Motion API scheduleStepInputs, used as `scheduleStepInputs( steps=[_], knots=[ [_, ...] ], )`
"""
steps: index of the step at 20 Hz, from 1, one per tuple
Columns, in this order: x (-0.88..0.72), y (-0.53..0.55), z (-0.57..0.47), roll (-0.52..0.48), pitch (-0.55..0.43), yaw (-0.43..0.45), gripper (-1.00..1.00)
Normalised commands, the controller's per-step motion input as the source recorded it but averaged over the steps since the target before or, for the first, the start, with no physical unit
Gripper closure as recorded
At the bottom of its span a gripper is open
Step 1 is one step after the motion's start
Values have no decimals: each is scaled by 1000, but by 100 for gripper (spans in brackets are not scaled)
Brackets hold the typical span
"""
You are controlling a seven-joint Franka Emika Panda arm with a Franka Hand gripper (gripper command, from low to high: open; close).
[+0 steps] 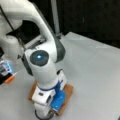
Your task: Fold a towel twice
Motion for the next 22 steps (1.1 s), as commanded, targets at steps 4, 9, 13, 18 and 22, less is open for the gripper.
scheduleStepInputs(
  steps=[4,9,13,18,22],
  knots=[
    [205,-249,-21,131,12,-44,100],
    [200,-260,-29,112,-8,7,-100],
    [161,-249,-18,113,0,30,-100],
    [135,-183,-4,119,19,47,-100],
    [112,-83,6,132,32,52,-100]
  ],
)
